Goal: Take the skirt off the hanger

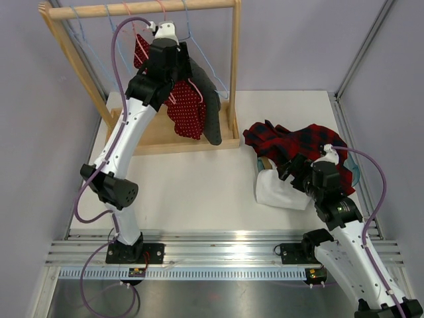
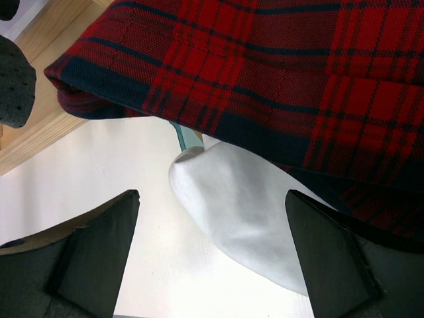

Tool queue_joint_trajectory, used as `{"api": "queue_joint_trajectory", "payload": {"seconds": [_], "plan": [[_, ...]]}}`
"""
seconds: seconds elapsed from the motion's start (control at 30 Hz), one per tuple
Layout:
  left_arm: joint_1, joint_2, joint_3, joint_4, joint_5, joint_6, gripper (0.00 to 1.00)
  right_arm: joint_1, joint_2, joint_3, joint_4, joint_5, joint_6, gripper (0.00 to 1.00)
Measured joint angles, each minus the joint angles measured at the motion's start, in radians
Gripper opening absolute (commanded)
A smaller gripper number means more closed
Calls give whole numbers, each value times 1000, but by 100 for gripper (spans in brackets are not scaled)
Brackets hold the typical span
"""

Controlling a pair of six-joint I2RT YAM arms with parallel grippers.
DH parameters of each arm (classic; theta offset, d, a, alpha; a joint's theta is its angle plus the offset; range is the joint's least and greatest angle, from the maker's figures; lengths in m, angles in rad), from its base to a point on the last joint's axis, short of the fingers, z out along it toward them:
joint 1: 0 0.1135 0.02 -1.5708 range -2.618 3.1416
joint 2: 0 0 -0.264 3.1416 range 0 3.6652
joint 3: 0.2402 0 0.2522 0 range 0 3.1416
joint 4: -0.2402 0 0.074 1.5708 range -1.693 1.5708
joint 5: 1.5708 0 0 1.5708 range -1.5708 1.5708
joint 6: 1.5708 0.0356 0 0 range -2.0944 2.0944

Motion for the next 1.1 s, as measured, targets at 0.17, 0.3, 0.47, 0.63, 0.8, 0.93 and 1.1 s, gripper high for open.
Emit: {"api": "queue_joint_trajectory", "payload": {"seconds": [0.17,0.3,0.47,0.63,0.8,0.93,1.1], "plan": [[0,55,10,-3,-16,-8,22,0,-8,0,-8,1,-4,100],[-1,44,-4,-10,-46,-14,0,0,-9,0,-8,0,-4,99],[-1,-5,-44,-29,-80,4,0,0,-3,0,-8,-2,-3,99],[-1,-70,-47,-70,-90,27,0,0,9,10,-6,-35,-14,100],[-1,-145,-29,-119,-75,42,0,0,50,87,63,-214,-55,99],[-1,-201,-1,-169,-24,44,0,6,111,212,155,-388,-73,99],[-22,-277,-11,-210,14,40,0,159,225,449,206,-438,-148,99]]}}
